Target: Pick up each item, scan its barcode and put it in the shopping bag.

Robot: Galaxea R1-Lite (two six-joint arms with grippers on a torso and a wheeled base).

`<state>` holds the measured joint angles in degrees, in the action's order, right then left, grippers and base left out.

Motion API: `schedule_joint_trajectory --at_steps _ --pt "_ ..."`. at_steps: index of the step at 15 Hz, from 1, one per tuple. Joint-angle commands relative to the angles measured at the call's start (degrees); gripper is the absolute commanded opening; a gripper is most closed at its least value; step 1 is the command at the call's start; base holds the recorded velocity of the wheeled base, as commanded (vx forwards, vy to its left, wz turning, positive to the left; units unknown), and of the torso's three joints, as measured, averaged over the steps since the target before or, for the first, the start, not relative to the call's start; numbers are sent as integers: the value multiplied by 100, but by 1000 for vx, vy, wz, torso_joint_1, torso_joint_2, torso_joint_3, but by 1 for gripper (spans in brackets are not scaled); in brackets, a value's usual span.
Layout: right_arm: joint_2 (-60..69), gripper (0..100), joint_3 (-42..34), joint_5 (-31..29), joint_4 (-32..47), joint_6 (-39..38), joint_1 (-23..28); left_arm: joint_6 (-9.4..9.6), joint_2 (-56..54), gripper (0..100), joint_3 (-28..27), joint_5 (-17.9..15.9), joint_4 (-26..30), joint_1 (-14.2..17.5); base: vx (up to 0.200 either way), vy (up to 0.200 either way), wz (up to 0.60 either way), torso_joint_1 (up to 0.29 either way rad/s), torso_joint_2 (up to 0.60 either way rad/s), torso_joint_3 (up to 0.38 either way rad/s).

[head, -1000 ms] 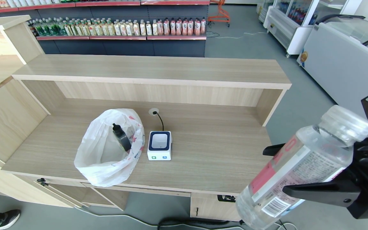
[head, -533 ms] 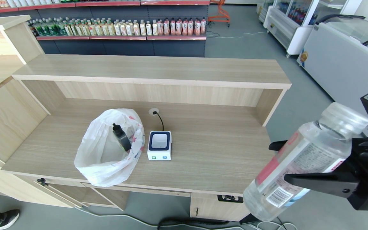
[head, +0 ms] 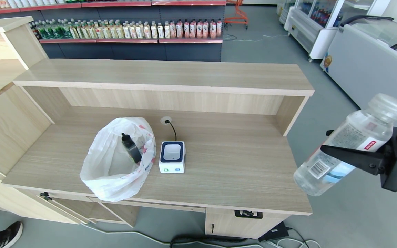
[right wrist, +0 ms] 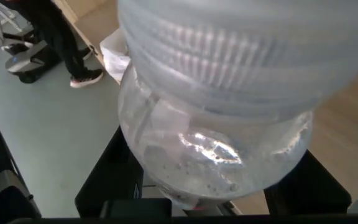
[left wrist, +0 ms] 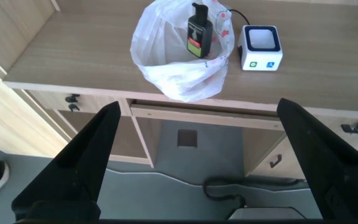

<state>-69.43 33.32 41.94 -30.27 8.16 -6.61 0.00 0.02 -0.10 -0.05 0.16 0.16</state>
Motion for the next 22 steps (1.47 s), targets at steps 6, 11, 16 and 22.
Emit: schedule_joint_trajectory --at_steps 6,11,16,22 --pt "-308 0 122 -2040 30 -2055 -420 0 -2 100 1 5 2 2 0 0 0 0 0 0" --pt "-607 0 228 -3895 276 -3839 -1449 0 -2 100 1 -4 2 2 0 0 0 0 0 0" --pt "-801 0 676 -4492 1331 -5096 -1844 0 -2 100 1 -4 2 2 0 0 0 0 0 0" --pt "-1240 0 676 -4932 1339 -5403 -1809 -9 -2 100 1 -4 2 2 0 0 0 0 0 0"
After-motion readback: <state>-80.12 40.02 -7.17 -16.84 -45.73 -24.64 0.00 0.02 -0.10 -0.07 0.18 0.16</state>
